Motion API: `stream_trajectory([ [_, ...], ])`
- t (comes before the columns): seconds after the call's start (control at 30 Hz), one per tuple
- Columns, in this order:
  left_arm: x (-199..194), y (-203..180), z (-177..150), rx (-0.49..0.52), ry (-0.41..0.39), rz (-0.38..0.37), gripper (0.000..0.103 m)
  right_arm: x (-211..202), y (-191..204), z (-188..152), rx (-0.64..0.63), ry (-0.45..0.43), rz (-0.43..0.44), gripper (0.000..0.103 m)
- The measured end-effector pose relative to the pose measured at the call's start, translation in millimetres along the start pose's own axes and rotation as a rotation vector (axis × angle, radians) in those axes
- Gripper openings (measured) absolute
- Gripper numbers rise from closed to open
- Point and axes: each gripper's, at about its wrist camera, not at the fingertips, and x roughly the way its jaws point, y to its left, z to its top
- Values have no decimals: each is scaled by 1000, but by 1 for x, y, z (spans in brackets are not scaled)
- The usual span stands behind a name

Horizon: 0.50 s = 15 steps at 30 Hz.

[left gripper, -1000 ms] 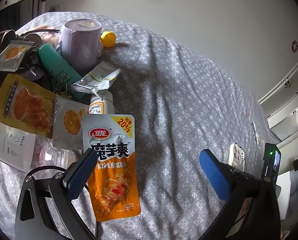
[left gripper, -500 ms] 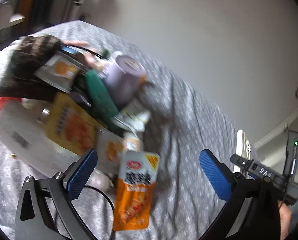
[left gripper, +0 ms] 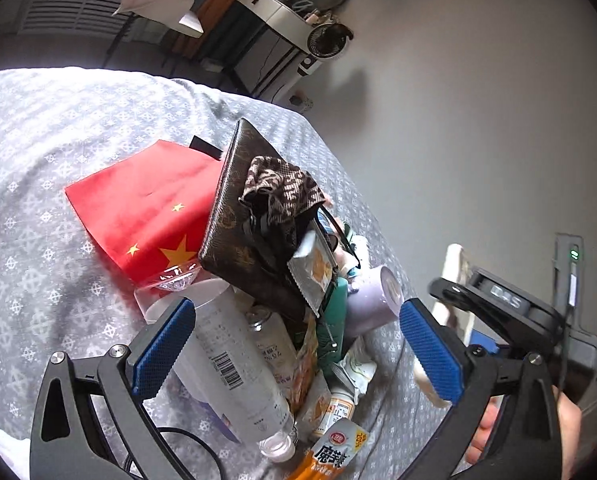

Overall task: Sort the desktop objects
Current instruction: 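Lower the panda case onto the pile and open the right gripper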

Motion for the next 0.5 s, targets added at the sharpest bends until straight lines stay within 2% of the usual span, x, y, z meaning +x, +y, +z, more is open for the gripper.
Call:
stream_trajectory([
  [0.17,-2,7,7,-6,-21,-9,103,49,36,5,-7,41,52,85],
  [0.3,-2,5,5,5,-29,-1,103,75,43,-3,30,94,92,87],
  [0.4,-4,-3,4,41,-48,2,103,67,38,-8,40,43,55,87],
  [0.5,-5,-11,4,84,-61,-6,103,46,15,-12,73,20,10,88],
])
